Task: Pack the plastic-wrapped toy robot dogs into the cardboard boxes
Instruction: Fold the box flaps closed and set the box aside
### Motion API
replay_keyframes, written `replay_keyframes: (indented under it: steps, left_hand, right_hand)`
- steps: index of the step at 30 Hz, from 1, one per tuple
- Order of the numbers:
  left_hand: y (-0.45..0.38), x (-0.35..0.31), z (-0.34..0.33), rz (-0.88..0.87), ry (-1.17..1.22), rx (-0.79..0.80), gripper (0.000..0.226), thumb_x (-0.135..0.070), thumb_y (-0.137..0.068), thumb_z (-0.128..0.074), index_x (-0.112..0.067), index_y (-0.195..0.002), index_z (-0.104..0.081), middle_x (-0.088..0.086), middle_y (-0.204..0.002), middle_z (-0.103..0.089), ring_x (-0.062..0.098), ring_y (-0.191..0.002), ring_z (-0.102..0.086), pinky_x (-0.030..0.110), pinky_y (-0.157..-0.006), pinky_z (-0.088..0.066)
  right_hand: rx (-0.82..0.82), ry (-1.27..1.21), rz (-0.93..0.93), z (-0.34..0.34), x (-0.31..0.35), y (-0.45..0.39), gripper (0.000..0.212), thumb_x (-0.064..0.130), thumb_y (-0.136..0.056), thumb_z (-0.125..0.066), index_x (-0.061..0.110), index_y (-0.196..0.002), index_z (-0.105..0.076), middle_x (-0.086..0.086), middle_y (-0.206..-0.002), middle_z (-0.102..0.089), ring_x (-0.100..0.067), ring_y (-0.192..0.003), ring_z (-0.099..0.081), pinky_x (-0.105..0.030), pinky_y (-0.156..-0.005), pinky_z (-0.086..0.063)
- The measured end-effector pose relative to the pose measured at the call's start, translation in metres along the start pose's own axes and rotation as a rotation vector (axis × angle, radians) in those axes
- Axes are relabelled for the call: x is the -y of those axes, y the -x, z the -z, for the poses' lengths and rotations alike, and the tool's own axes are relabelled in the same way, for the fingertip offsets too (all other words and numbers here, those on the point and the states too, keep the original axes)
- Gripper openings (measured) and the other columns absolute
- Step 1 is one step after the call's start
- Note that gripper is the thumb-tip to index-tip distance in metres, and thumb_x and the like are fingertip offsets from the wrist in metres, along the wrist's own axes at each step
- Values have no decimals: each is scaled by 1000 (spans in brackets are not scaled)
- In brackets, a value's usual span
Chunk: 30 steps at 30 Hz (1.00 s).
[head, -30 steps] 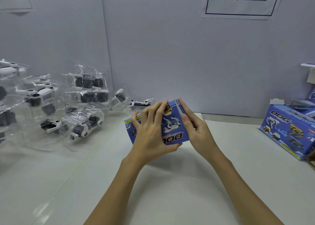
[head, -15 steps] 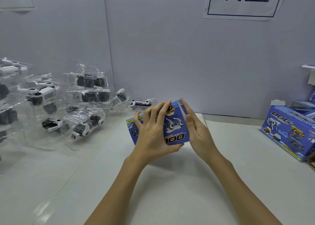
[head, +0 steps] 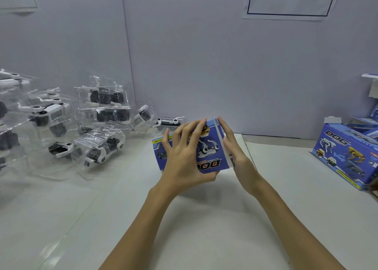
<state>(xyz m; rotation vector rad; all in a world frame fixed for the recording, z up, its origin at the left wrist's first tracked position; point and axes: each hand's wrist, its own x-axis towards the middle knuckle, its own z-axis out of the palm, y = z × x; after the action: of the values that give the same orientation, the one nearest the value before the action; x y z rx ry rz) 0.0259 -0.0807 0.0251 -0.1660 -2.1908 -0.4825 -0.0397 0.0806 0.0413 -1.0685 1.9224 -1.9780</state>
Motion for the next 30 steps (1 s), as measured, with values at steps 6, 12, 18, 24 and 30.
replay_keyframes:
  steps: [6, 12, 18, 24, 30]
  left_hand:
    - [-2, 4, 11, -22, 86, 60, 117, -60, -69, -81, -19, -163, -26, -10, -166, -28, 18, -159, -17, 68, -124, 0]
    - [-3, 7, 16, -20, 146, 50, 109, -57, -70, -83, -35, -160, -25, -6, -163, -33, 18, -154, -27, 70, -123, -6]
    - [-2, 6, 14, -66, 76, 63, 71, -55, -69, -85, -50, -129, -47, 2, -165, -28, 26, -156, -22, 71, -122, -5]
    - [-1, 6, 14, -70, 57, 55, 67, -54, -69, -86, -46, -125, -49, 5, -165, -30, 30, -155, -26, 73, -120, -8]
    - [-2, 7, 12, -55, 67, 45, 69, -53, -70, -86, -48, -127, -47, 5, -166, -30, 30, -155, -26, 75, -118, -9]
  right_hand:
    - [52, 146, -48, 33, 9, 3, 58, 48, -95, -59, 59, -150, -40, 9, -130, -68, -18, -122, -67, -49, -93, -62]
    - [-15, 288, 43, 16, 5, -1, 60, 49, -96, -53, 51, -154, -36, 16, -132, -63, -5, -120, -65, -29, -76, -64]
    - [-40, 407, 126, 9, 0, 1, 62, 50, -100, -45, 45, -160, -30, 11, -138, -58, -13, -120, -65, -26, -77, -64]
    - [-51, 433, 134, 12, 0, 1, 63, 51, -99, -47, 44, -159, -32, 12, -135, -60, -13, -116, -67, -26, -74, -64]
    - [-39, 634, 210, 10, -2, -2, 64, 51, -101, -36, 39, -163, -20, 11, -134, -54, -9, -112, -64, -8, -74, -55]
